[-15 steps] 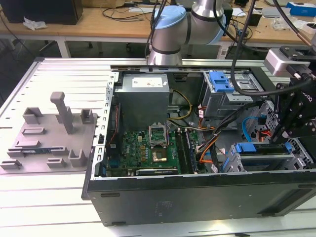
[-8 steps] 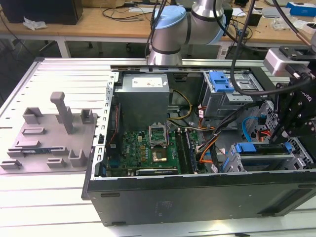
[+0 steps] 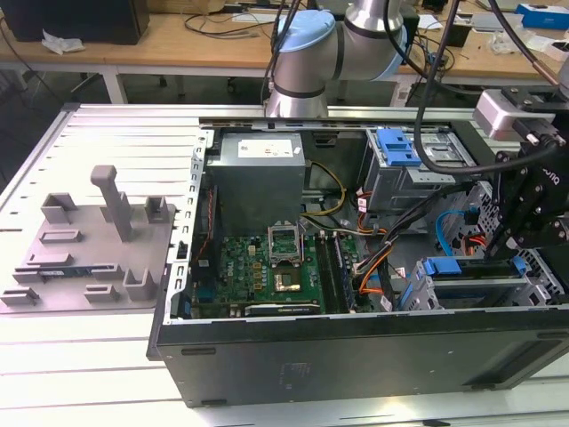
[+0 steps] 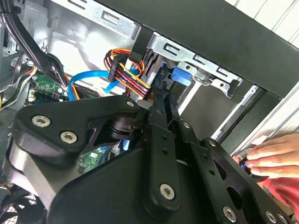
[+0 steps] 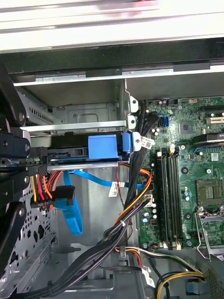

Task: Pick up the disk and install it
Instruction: 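Insert the first disk wire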

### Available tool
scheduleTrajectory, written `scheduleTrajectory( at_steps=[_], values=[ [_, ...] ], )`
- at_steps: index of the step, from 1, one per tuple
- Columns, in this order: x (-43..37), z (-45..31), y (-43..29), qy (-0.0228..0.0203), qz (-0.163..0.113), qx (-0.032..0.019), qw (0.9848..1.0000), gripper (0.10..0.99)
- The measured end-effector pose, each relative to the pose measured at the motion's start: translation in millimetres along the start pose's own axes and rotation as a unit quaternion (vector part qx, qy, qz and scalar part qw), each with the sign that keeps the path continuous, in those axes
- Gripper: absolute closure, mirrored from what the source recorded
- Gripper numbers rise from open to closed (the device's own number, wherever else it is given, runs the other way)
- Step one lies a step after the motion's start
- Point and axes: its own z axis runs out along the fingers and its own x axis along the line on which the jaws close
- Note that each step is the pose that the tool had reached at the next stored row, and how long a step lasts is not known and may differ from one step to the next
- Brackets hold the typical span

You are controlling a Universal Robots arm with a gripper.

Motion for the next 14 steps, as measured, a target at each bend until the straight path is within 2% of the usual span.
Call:
scheduleTrajectory(
  at_steps=[14],
  values=[
    [-0.3, 5.0, -0.7, 0.0, 0.0, 0.0, 1.0, 0.918]
  ],
)
